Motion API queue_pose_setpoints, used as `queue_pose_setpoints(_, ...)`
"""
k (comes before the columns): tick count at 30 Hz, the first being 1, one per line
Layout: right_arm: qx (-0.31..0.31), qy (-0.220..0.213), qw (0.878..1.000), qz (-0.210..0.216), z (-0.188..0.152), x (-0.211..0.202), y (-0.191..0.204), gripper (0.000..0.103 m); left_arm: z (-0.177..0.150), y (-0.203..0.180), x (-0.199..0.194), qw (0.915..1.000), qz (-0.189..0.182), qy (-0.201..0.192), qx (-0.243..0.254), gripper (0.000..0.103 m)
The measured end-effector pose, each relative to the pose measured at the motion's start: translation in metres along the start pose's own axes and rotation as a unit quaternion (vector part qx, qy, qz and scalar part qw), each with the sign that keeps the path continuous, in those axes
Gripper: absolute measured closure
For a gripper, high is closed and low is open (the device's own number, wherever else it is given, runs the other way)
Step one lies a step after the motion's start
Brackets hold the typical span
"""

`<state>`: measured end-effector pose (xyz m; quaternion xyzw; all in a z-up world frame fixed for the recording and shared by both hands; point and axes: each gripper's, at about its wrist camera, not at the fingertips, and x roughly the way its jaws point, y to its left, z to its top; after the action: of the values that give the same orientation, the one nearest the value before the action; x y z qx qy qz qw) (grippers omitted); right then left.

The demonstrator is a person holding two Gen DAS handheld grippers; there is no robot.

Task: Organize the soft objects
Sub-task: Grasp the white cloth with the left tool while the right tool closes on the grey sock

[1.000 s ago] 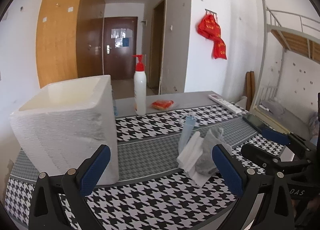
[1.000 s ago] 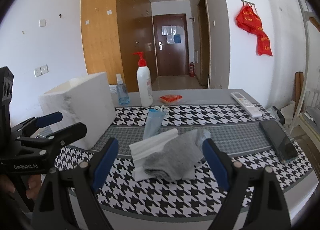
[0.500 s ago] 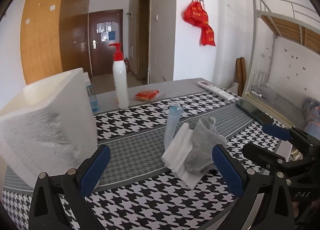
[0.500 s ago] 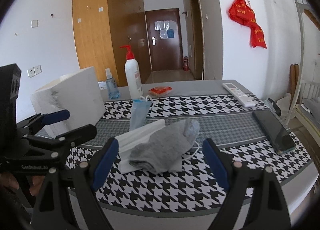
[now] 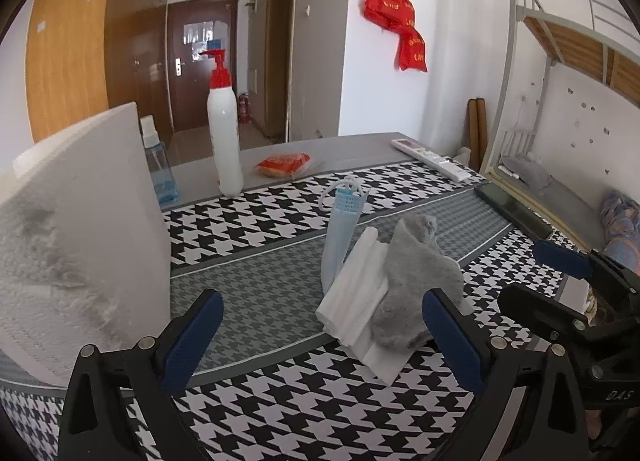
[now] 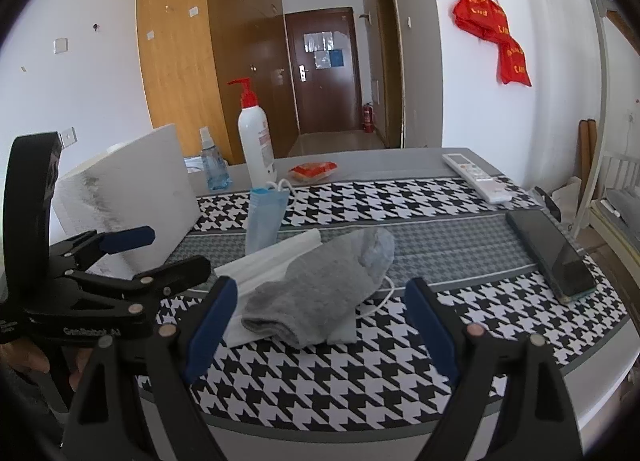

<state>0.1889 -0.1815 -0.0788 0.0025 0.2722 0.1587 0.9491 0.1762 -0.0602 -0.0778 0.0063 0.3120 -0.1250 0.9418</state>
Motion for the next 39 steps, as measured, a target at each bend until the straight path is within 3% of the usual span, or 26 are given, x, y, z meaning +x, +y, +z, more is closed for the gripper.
queue_pose_setpoints(21, 0.004, 0.019, 1.0, -0.004, 0.001, 0.02, -0.005, 0.014, -0.005, 0.006, 0.043, 0.9957, -0.045, 0.079, -0.017, 0.051)
queue_pose_setpoints(28, 0.003, 0.026, 1.0, -0.004, 0.001, 0.027, -0.005, 0.014, -0.007, 0.002, 0.049, 0.9946, -0.056, 0.087, -0.006, 0.063)
queue_pose_setpoints(30, 0.001, 0.029, 1.0, -0.002, 0.001, 0.03, -0.004, 0.014, -0.006, 0.001, 0.05, 0.9944, -0.058, 0.088, -0.005, 0.074)
queue_pose_setpoints(33, -0.006, 0.035, 0.999, 0.002, 0.0, 0.034, -0.001, 0.014, -0.007, 0.002, 0.05, 0.9944, -0.063, 0.085, -0.006, 0.081)
queue_pose_setpoints(39, -0.016, 0.051, 0.999, 0.012, -0.004, 0.043, 0.006, 0.014, -0.009, -0.001, 0.048, 0.9942, -0.069, 0.082, 0.002, 0.087)
